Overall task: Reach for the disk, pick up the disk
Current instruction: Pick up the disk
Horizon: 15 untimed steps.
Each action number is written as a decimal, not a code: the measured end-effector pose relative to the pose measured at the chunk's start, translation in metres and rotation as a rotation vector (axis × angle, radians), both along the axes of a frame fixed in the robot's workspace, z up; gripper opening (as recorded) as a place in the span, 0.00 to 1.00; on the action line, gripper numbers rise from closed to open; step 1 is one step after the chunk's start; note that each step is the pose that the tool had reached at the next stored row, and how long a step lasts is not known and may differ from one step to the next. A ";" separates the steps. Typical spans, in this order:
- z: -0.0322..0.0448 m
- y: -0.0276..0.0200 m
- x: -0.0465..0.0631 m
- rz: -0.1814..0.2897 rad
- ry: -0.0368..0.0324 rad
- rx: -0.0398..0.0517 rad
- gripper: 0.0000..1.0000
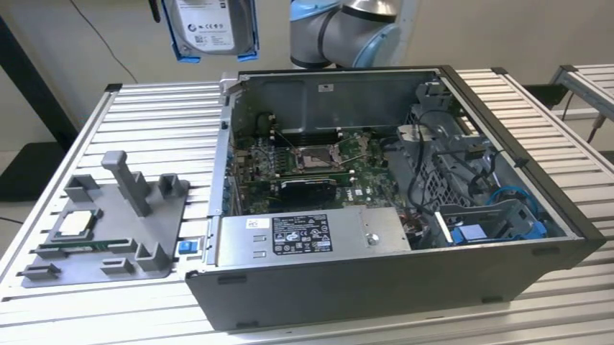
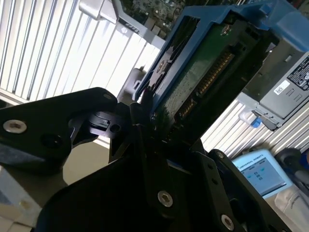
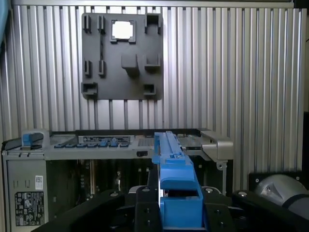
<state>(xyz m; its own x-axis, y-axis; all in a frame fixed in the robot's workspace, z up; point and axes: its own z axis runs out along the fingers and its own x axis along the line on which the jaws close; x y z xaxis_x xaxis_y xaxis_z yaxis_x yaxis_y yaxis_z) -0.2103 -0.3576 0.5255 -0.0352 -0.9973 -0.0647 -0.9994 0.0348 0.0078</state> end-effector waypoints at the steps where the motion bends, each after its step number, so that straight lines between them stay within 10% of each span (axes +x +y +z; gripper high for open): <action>1: 0.0000 0.0000 0.005 0.000 0.0000 0.0000 0.00; 15: 0.0000 0.0000 0.059 0.000 0.0000 0.0000 0.00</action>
